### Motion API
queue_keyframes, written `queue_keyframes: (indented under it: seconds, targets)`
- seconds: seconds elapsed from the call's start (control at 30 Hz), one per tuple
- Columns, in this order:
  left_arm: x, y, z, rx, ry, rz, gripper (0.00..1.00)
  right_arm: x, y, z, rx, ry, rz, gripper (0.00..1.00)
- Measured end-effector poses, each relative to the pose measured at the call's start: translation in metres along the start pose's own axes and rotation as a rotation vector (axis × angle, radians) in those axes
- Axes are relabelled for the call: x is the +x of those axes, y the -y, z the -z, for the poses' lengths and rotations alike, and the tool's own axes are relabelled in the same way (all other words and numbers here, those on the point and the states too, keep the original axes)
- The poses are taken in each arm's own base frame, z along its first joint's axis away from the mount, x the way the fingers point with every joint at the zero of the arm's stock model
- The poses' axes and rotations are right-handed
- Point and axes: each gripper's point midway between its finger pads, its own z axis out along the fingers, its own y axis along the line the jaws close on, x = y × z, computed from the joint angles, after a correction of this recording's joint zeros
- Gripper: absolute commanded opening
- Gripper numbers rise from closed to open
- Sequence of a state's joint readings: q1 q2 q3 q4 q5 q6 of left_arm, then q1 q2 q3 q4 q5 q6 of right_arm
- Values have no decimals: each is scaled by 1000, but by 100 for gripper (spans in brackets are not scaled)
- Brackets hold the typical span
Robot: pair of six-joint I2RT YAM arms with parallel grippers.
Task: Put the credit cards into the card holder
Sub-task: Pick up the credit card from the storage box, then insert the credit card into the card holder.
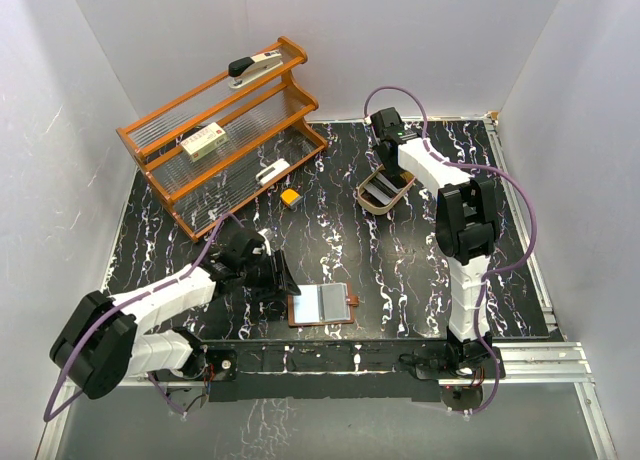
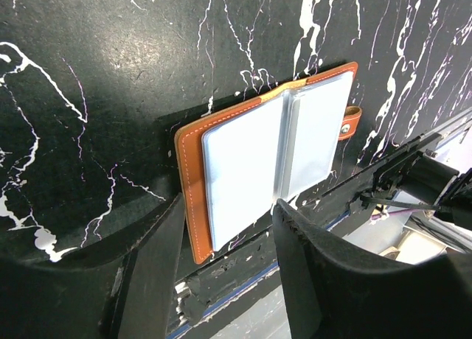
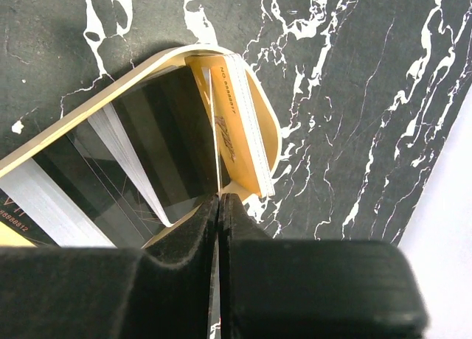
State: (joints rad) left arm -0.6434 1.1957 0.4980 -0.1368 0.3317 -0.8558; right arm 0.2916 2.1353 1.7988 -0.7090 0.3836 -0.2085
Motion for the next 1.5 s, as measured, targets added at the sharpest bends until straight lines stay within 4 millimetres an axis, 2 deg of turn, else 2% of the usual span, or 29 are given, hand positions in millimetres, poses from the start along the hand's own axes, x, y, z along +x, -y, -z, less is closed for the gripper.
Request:
queue_keyframes:
  seconds: [0.37,0.5,0.67,0.9,0.97,1.03,1.13,1.17,1.33,1.5]
  targets:
    - [-1,0,3,-3,8,-5,50,8,-7,2,-34,-29,-24,0]
    - [-3,1,5,-17,10,-11,50,10,-9,12,-46,-45,-89,0]
    - [-8,5,8,-23,21,-22,50,5,-4,45,-72,-24,-195,0]
    - [-3,-2,10,-53,2,-19,51,5,-1,126,-171,90,-341,0]
    - [-2,-3,10,-57,-2,-20,51,10,-9,145,-222,112,-369,0]
    - [-1,-4,10,-60,-5,-20,51,18,-25,163,-291,125,-391,0]
    - [0,-5,10,-61,-8,-21,51,37,-61,182,-400,109,-405,0]
    - [0,-5,10,-61,-8,-20,51,46,-79,188,-447,94,-402,0]
    - [2,-6,8,-51,-12,-18,51,81,-142,207,-607,17,-397,0]
    - [4,-4,8,-39,-21,-14,50,96,-169,219,-703,-4,-445,0]
